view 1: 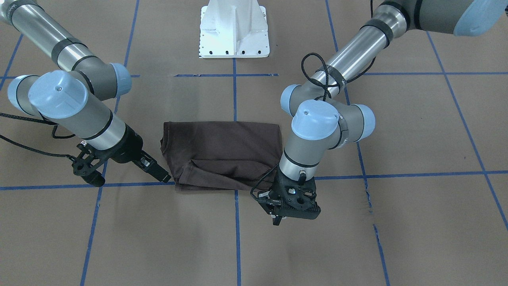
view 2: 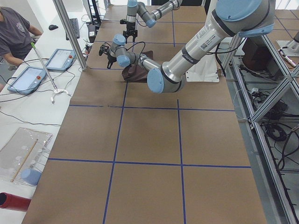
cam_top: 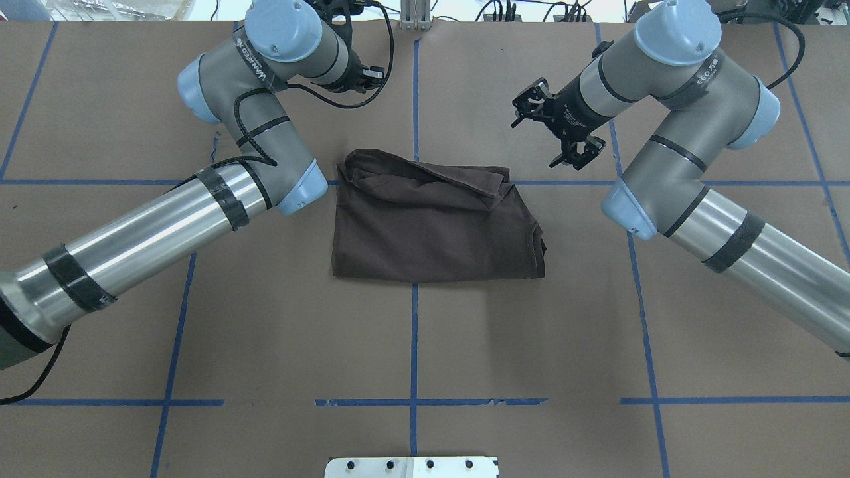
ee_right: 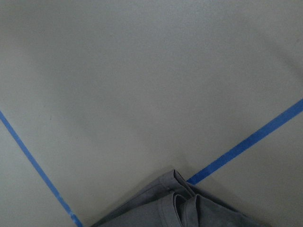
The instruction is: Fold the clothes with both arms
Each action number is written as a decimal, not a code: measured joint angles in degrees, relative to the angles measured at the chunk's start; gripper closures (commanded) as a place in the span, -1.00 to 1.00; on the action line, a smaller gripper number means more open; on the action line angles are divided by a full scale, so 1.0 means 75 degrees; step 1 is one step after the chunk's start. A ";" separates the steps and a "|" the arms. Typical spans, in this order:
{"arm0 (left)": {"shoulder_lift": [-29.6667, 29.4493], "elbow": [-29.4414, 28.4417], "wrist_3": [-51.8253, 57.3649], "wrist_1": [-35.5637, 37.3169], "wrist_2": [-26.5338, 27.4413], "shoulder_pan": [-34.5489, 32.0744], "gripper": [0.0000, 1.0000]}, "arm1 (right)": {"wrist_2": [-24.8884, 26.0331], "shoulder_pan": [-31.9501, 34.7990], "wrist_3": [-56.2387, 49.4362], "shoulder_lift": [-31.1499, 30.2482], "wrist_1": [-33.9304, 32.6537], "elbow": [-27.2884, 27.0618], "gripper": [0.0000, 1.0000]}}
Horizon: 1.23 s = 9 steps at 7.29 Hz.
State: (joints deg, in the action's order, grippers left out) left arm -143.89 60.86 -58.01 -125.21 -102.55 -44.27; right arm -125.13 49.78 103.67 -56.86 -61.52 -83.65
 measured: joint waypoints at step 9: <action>0.0212 0.0996 -0.0526 0.1529 -0.0736 0.1344 1.00 | -0.0015 -0.0093 0.0169 -0.0050 -0.0083 -0.0406 -1.00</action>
State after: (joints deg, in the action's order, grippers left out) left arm -142.30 68.33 -61.96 -113.74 -108.08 -34.18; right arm -125.24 49.08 104.94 -57.23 -62.14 -86.70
